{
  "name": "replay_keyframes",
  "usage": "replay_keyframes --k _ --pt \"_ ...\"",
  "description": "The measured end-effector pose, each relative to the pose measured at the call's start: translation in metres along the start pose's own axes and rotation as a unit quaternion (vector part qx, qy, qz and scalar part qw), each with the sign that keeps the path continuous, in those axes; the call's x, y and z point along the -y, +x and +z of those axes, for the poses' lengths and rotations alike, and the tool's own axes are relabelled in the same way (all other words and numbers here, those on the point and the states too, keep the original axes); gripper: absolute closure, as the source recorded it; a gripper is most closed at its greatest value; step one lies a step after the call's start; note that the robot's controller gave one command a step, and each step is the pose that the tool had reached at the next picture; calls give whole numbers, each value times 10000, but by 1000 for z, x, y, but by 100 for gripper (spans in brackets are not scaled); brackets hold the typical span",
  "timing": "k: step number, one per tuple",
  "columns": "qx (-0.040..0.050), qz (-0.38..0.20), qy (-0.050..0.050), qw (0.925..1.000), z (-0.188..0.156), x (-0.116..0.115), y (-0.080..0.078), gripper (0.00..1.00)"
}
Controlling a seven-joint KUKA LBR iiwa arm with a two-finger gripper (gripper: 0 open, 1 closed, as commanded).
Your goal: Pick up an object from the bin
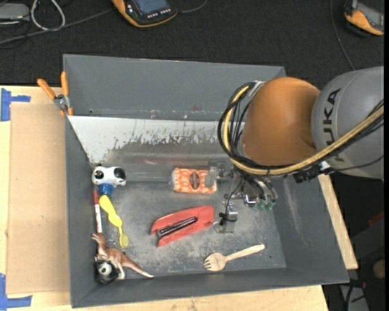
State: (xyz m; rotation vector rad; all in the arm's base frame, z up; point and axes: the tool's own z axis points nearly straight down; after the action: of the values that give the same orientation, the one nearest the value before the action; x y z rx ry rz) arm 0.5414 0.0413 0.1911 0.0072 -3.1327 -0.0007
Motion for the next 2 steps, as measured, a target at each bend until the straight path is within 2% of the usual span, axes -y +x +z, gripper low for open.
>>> replay_keyframes --k 1,2 --pt "36 7 -1 10000 -4 0 -2 0" --pt "47 -529 0 9986 75 -4 -11 0"
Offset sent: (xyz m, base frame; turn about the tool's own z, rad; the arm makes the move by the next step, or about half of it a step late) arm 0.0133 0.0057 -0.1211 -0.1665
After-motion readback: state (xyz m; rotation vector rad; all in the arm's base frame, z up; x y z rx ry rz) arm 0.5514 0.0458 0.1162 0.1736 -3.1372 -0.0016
